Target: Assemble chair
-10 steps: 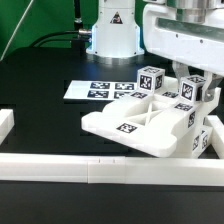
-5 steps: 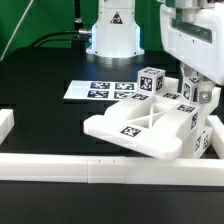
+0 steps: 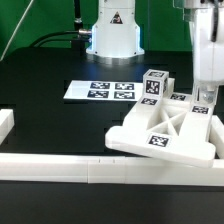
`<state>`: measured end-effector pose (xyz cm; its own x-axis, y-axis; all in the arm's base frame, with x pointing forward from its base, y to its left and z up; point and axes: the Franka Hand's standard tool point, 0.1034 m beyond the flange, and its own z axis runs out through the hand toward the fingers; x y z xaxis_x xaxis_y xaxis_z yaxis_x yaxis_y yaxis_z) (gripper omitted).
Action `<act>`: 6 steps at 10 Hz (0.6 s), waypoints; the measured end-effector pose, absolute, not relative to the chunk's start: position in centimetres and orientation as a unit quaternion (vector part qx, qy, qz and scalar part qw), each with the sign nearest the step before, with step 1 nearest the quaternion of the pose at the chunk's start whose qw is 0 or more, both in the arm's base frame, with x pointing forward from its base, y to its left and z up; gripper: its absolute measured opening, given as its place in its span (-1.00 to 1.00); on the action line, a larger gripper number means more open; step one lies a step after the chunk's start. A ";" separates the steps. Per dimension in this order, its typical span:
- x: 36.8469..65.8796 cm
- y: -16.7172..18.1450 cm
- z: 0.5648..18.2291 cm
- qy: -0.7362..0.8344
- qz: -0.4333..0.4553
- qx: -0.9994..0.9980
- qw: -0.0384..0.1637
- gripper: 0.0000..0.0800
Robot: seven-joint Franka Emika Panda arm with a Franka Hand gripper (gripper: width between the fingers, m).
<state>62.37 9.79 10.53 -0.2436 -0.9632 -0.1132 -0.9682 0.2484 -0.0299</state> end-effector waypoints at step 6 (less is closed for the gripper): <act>62.3 9.9 10.3 0.716 0.020 -0.695 0.057 0.62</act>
Offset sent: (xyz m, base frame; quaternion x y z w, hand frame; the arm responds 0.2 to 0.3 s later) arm 0.0021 -0.0016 0.0012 0.0042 -0.0066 -0.0076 0.9999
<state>62.28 9.91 10.31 -0.0268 -0.9935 -0.1104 -0.9982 0.0325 -0.0509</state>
